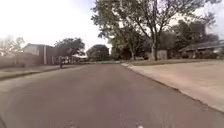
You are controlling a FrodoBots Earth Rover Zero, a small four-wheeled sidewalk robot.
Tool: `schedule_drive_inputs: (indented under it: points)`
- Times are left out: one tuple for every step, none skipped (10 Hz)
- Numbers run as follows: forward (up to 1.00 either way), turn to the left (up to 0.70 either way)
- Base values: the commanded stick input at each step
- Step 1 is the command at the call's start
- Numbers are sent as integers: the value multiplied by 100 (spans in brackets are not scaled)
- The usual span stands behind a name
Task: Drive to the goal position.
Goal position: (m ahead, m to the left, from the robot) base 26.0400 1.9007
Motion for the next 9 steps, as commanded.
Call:
schedule_drive_inputs:
  points:
    - [100, -29]
    - [100, -13]
    - [100, -1]
    - [100, 0]
    - [100, 0]
    - [100, 0]
    - [100, 0]
    - [100, 0]
    - [100, 0]
